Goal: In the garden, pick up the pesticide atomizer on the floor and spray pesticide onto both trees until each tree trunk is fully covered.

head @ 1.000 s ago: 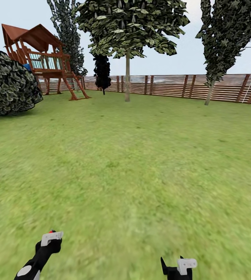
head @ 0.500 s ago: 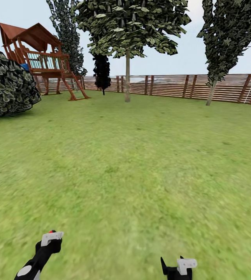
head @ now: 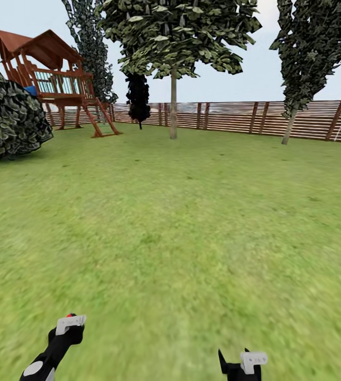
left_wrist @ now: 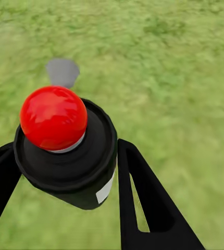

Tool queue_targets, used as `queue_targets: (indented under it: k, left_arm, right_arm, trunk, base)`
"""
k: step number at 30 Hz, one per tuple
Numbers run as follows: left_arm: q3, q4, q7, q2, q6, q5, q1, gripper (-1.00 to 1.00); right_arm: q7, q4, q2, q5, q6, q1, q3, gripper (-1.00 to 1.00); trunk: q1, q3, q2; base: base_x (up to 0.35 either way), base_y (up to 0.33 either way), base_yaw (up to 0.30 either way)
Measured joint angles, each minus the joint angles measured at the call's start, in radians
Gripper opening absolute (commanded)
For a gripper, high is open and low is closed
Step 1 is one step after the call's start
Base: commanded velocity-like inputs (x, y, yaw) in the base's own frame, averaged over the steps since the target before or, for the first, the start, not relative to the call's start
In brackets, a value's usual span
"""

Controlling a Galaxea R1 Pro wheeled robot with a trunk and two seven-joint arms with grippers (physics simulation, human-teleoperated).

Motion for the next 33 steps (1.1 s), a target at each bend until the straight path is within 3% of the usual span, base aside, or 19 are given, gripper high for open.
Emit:
queue_targets:
  k: [33]
  left_arm:
    - [0.000, 0.001, 0.000, 0.000, 0.000, -0.002, 0.000, -1.00]
  right_arm:
    - [0.000, 0.000, 0.000, 0.000, 0.000, 0.000, 0.000, 1.00]
  trunk:
    - [0.000, -0.004, 0.000]
  base:
    - [0.337, 0.000, 0.000]
